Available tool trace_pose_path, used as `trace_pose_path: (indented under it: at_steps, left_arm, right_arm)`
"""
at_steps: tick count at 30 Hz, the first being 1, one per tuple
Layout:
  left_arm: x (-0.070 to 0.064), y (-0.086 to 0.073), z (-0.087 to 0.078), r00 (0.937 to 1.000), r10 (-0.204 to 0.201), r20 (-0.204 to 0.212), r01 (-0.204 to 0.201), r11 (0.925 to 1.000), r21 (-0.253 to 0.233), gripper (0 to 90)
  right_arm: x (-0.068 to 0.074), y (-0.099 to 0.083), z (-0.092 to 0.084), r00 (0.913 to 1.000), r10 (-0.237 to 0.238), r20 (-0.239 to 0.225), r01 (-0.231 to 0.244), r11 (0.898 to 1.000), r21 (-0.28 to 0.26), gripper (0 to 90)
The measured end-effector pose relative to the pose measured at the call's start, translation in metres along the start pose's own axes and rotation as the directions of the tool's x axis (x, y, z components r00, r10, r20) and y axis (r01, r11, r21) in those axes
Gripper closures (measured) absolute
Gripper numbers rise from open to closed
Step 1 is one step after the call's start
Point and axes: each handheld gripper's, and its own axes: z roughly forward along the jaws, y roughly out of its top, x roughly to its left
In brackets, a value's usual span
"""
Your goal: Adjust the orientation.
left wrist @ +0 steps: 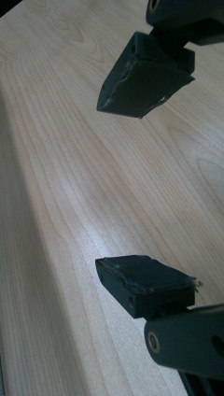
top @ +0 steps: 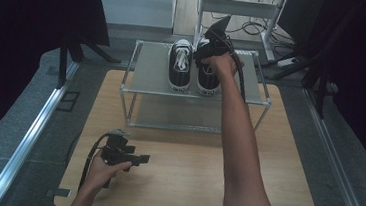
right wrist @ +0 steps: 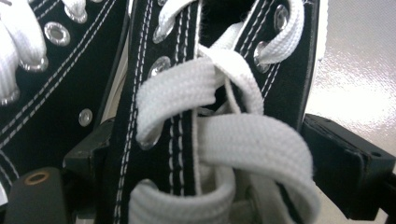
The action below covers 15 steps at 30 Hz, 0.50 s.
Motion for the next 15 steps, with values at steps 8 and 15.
trace_pose_path:
  at_steps: [8,15]
  left_arm:
    - [0.002,-0.001,-0.001,1.0,-0.003,0.002,0.003,1.0,-0.002,21.6]
    - [0.003,-0.001,-0.002,1.0,-0.005,0.0,0.005,1.0,-0.004,21.7]
  right_arm:
    - [0.004,0.004,0.008,0.9991,0.037,0.022,-0.037,0.999,0.007,12.2]
    - [0.005,0.006,0.014,0.9986,0.048,0.024,-0.048,0.999,0.006,11.9]
